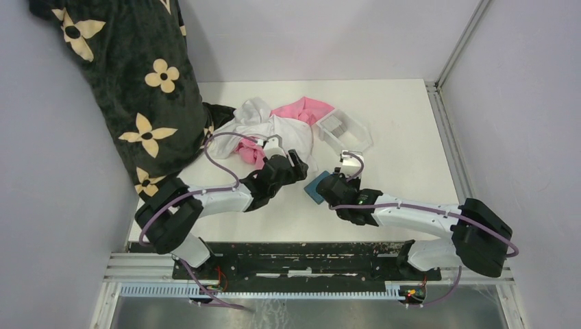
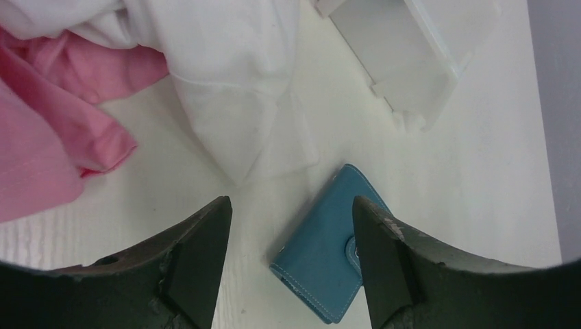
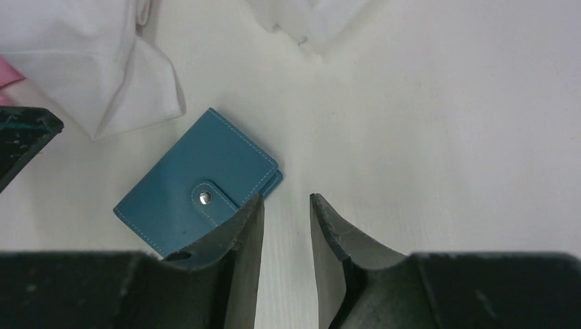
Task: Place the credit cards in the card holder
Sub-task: Place the card holder at the center of the board, then adjust the card holder at the center of the board.
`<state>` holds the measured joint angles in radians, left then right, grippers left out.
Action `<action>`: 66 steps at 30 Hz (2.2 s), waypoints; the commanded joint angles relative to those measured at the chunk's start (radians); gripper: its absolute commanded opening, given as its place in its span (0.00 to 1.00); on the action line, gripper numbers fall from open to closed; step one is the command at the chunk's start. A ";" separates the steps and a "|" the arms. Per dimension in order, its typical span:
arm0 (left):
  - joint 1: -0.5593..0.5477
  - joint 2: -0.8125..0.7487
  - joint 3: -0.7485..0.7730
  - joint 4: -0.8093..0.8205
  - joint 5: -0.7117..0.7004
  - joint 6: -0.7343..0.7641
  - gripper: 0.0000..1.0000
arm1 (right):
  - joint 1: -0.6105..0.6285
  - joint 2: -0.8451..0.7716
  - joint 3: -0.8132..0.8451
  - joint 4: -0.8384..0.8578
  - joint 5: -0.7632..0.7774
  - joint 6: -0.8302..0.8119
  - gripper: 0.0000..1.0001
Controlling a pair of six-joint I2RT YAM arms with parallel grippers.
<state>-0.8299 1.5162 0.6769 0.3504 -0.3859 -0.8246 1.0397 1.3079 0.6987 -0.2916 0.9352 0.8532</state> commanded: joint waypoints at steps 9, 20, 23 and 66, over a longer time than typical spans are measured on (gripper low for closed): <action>-0.006 0.231 0.092 0.123 0.096 0.080 0.61 | -0.154 0.077 -0.046 0.119 -0.244 0.137 0.22; -0.012 0.320 0.081 0.147 0.118 0.063 0.60 | -0.257 0.187 -0.068 0.224 -0.374 0.113 0.17; -0.019 0.328 0.059 0.147 0.128 0.057 0.57 | -0.274 0.221 -0.061 0.255 -0.404 0.101 0.17; -0.227 0.131 -0.147 0.189 -0.118 -0.200 0.57 | -0.198 0.167 0.095 0.136 -0.374 -0.292 0.58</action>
<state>-1.0325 1.6119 0.4911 0.5587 -0.4263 -0.9321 0.8211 1.5349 0.7757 -0.1291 0.5163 0.6304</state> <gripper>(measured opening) 0.576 0.574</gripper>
